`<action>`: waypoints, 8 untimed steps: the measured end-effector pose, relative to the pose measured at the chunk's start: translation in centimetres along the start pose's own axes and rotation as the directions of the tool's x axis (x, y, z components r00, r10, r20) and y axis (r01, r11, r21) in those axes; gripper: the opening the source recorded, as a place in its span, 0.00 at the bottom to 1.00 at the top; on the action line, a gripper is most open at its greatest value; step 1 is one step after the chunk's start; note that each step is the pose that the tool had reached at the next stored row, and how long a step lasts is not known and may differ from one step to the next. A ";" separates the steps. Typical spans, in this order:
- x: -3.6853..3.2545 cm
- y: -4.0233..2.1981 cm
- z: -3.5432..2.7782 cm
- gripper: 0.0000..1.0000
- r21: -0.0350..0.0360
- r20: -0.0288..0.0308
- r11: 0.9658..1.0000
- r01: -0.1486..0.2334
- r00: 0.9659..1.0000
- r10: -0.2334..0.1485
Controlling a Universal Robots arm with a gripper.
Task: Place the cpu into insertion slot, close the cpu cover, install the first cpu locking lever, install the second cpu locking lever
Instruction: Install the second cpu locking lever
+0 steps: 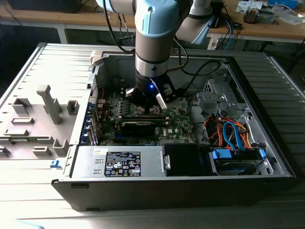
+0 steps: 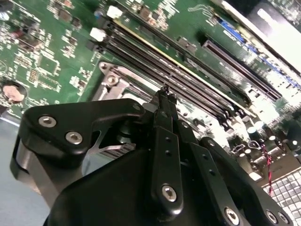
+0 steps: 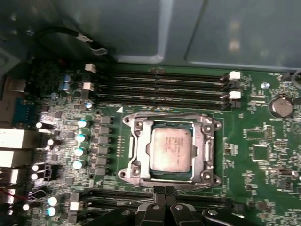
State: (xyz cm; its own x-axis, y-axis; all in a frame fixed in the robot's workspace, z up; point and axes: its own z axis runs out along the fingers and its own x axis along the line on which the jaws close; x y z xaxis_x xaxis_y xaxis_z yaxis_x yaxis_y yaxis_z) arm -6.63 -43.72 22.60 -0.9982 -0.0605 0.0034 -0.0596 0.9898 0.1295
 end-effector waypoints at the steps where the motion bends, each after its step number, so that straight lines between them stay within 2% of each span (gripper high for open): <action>1: 0.11 -0.02 0.02 0.11 -0.001 0.000 1.000 0.000 1.000 0.000; 6: 0.86 -0.24 0.13 0.11 -0.012 0.001 1.000 0.001 1.000 -0.001; 8: 1.22 -0.51 0.15 0.11 -0.016 0.001 1.000 0.001 1.000 -0.001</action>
State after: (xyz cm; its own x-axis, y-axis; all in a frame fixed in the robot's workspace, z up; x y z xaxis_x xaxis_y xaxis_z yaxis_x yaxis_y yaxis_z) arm -7.82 -44.28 22.38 -0.9981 -0.0619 0.0024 -0.0609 0.9875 0.1452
